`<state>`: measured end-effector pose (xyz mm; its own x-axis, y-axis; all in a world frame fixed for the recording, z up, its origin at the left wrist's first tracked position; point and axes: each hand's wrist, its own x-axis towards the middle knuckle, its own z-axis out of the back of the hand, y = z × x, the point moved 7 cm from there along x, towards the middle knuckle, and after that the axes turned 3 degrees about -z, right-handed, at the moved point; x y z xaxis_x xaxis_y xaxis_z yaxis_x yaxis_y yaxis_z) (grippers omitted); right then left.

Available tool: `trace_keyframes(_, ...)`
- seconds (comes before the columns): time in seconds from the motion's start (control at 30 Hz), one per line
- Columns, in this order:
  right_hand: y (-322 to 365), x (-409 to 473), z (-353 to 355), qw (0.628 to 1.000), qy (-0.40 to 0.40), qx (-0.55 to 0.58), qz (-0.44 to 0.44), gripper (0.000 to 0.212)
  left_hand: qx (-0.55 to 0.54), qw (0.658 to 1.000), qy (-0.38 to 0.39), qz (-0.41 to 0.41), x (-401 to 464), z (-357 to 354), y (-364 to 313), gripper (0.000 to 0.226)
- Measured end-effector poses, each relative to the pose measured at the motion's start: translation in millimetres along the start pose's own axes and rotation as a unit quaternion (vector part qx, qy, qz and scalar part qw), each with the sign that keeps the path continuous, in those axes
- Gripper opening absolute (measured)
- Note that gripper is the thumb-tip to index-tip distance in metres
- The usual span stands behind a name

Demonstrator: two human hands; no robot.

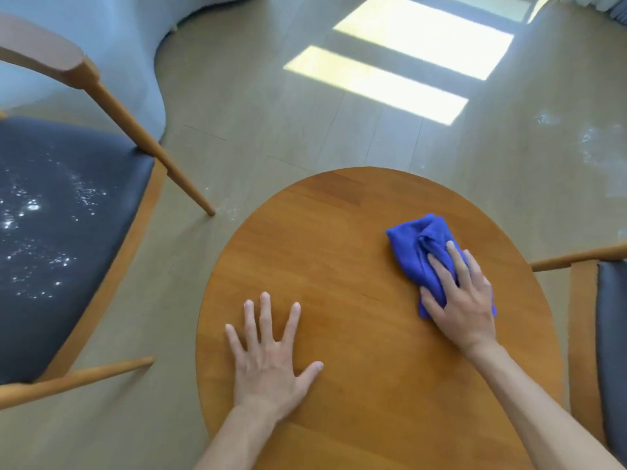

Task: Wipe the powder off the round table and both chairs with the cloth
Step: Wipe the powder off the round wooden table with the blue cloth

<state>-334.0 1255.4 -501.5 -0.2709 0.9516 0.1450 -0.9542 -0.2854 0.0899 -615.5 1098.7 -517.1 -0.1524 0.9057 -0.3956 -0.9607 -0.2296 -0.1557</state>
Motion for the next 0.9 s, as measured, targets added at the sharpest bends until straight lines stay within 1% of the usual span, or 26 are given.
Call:
trace_keyframes(0.03, 0, 15, -3, 0.996, -0.006, -0.003, -0.085, 0.051, 0.010, 1.000, -0.004, -0.003, -1, -1, 0, 0.096)
trace_keyframes(0.07, 4, 27, -7, 0.985, -0.019, -0.001, -0.174, 0.052, 0.015, 1.000, -0.010, -0.006, -1, -1, 0, 0.100)
trace_keyframes(0.13, 26, 50, -14, 0.944, -0.028, 0.029, -0.329, 0.056, 0.017, 1.000, -0.022, -0.010, 0, -1, 0, 0.105)
trace_keyframes(0.17, 42, 61, -17, 0.923, -0.023, 0.045, -0.380, 0.058, 0.016, 1.000, -0.022, -0.010, 1, 0, 0, 0.107)
trace_keyframes(0.2, 60, 72, -22, 0.911, -0.013, 0.055, -0.408, 0.059, 0.011, 1.000, -0.020, -0.009, 1, 1, 0, 0.109)
trace_keyframes(0.23, 82, 83, -25, 0.909, -0.004, 0.064, -0.413, 0.059, 0.004, 1.000, -0.019, -0.008, 1, 2, -1, 0.109)
trace_keyframes(0.27, 107, 93, -28, 0.915, 0.003, 0.073, -0.396, 0.058, -0.002, 1.000, -0.017, -0.007, 1, 2, -2, 0.109)
trace_keyframes(0.33, 162, 106, -32, 0.947, 0.004, 0.075, -0.313, 0.057, -0.009, 1.000, -0.006, -0.008, 0, 4, -1, 0.107)
trace_keyframes(0.4, 218, 102, -33, 0.977, 0.017, 0.069, -0.200, 0.059, -0.018, 1.000, -0.008, -0.022, -2, 8, 2, 0.100)
trace_keyframes(0.47, 264, 83, -32, 0.994, 0.037, 0.079, -0.073, 0.057, -0.038, 0.998, -0.025, -0.041, -5, 16, 10, 0.083)
trace_keyframes(0.5, 278, 70, -31, 0.995, 0.044, 0.090, -0.006, 0.057, -0.053, 0.996, -0.042, -0.049, -8, 19, 15, 0.071)
trace_keyframes(0.57, 288, 47, -29, 0.984, 0.049, 0.108, 0.133, 0.057, -0.094, 0.991, -0.077, -0.057, -12, 26, 26, 0.053)
trace_keyframes(0.63, 275, 31, -27, 0.960, 0.048, 0.095, 0.257, 0.057, -0.115, 0.986, -0.106, -0.060, -16, 29, 33, 0.044)
trace_keyframes(0.67, 263, 25, -26, 0.948, 0.053, 0.082, 0.302, 0.058, -0.114, 0.985, -0.113, -0.064, -17, 29, 34, 0.043)
trace_keyframes(0.7, 247, 22, -25, 0.939, 0.058, 0.068, 0.332, 0.058, -0.109, 0.985, -0.115, -0.069, -18, 28, 35, 0.043)
trace_keyframes(0.73, 229, 20, -23, 0.935, 0.065, 0.056, 0.344, 0.059, -0.101, 0.986, -0.113, -0.075, -18, 28, 34, 0.045)
trace_keyframes(0.77, 210, 18, -21, 0.938, 0.068, 0.047, 0.337, 0.059, -0.090, 0.987, -0.108, -0.080, -18, 27, 34, 0.049)
trace_keyframes(0.83, 165, 13, -15, 0.958, 0.061, 0.041, 0.278, 0.059, -0.063, 0.990, -0.089, -0.089, -17, 25, 31, 0.055)
trace_keyframes(0.9, 119, 3, -7, 0.980, 0.043, 0.041, 0.191, 0.058, -0.039, 0.992, -0.073, -0.091, -17, 22, 31, 0.059)
